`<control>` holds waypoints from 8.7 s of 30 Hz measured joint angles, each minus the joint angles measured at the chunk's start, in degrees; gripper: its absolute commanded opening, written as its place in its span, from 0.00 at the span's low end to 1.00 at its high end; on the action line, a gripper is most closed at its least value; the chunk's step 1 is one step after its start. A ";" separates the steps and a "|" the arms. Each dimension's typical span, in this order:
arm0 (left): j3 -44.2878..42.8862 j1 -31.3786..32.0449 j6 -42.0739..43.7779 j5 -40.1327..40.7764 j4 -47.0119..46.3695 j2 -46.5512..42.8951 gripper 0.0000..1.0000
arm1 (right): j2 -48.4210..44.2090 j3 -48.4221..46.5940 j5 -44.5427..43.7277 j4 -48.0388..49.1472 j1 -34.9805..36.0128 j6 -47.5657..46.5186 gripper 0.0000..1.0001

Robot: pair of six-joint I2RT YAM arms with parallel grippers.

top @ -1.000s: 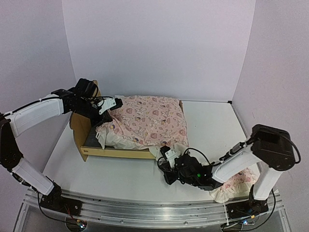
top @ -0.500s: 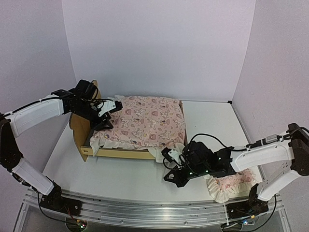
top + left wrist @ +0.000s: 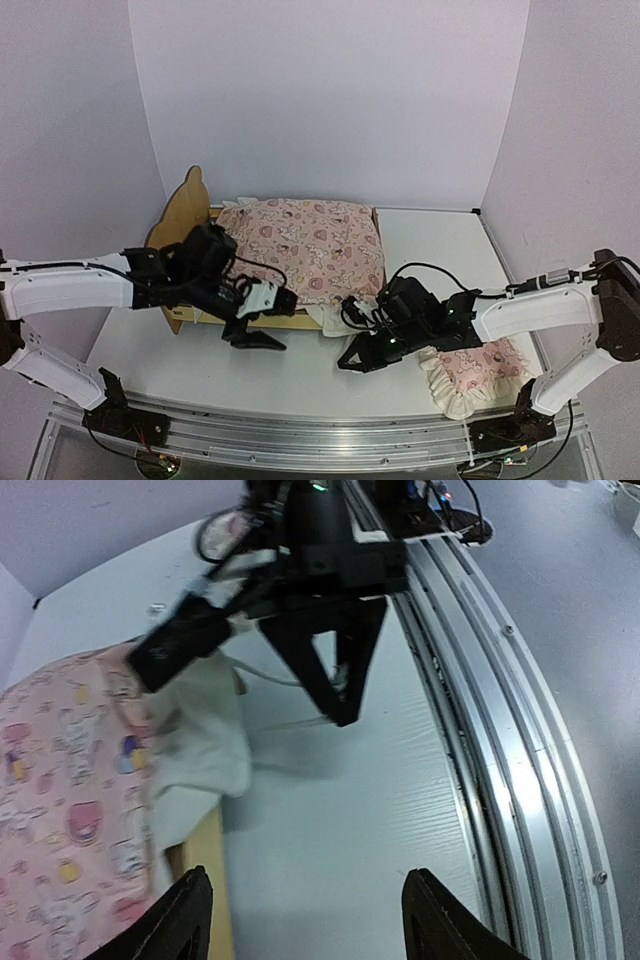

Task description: Set up the pet bed

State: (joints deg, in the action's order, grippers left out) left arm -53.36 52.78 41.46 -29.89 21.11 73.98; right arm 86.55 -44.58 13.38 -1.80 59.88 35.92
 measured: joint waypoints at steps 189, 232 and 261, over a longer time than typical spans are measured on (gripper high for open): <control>20.03 12.81 11.68 7.46 -73.82 25.94 0.48 | -2.10 7.68 -14.21 17.07 3.52 12.55 0.00; 9.61 4.43 -37.73 12.85 -46.87 25.12 0.00 | 3.35 1.10 -7.99 0.77 3.97 -47.23 0.44; 8.74 3.56 -40.00 11.87 -46.85 25.96 0.00 | 18.88 -11.56 -2.95 -8.67 -1.09 -68.47 0.00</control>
State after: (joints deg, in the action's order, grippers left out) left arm -44.62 56.34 1.46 -18.02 -25.74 99.94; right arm 105.43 -56.14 10.44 -10.47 58.78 -32.55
